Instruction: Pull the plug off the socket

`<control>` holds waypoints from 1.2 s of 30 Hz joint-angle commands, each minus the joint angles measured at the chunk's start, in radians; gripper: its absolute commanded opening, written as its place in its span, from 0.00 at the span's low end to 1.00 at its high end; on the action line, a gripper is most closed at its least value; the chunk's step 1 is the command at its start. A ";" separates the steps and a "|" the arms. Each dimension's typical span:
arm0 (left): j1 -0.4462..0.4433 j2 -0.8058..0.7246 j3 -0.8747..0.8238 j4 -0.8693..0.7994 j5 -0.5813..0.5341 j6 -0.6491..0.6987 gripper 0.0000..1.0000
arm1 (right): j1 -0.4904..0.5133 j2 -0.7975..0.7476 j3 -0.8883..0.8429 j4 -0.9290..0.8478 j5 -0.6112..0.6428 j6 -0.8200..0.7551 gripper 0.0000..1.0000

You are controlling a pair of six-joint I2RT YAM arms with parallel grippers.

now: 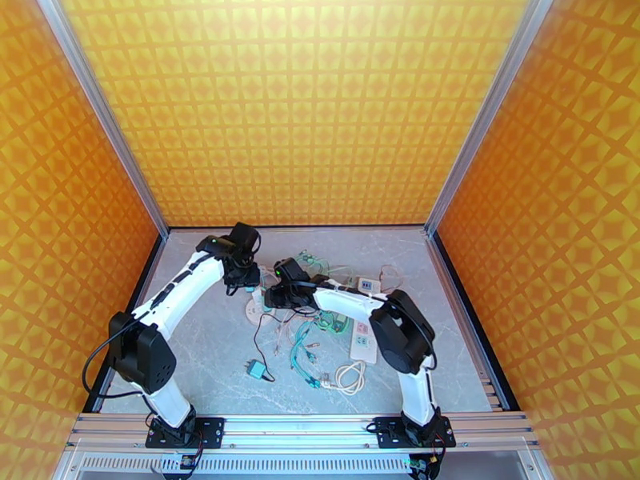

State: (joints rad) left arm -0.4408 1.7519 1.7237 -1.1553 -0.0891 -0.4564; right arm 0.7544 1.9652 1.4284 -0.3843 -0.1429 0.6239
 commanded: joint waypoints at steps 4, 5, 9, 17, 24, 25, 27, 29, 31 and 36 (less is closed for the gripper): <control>-0.016 0.077 0.173 -0.096 -0.067 0.078 0.00 | -0.039 -0.184 -0.047 -0.059 0.113 -0.031 0.64; -0.019 0.090 0.201 -0.103 -0.074 0.085 0.00 | -0.042 -0.203 -0.051 -0.069 0.129 -0.037 0.65; -0.022 0.158 0.343 -0.145 -0.118 0.125 0.00 | -0.056 -0.270 -0.083 -0.080 0.188 -0.043 0.70; -0.005 0.291 0.664 -0.235 -0.187 0.183 0.00 | -0.072 -0.311 -0.115 -0.090 0.240 -0.043 0.77; 0.091 0.339 0.849 -0.253 -0.189 0.182 0.00 | -0.076 -0.326 -0.129 -0.100 0.285 -0.046 0.93; 0.106 0.335 0.856 -0.248 -0.190 0.179 0.00 | -0.076 -0.326 -0.129 -0.102 0.287 -0.047 0.93; 0.140 0.313 0.854 -0.228 -0.191 0.175 0.00 | -0.078 -0.324 -0.126 -0.111 0.295 -0.053 0.95; 0.173 0.291 0.846 -0.213 -0.195 0.171 0.00 | -0.079 -0.327 -0.125 -0.116 0.309 -0.055 0.98; 0.204 0.267 0.827 -0.198 -0.196 0.175 0.00 | -0.080 -0.326 -0.122 -0.117 0.312 -0.059 0.99; 0.283 0.219 0.788 -0.181 -0.196 0.183 0.00 | -0.083 -0.320 -0.107 -0.119 0.320 -0.059 0.98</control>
State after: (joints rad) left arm -0.1883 2.0487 2.5206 -1.3724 -0.2565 -0.2863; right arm 0.6781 1.6672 1.3102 -0.4870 0.1482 0.5777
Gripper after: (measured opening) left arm 0.254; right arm 0.985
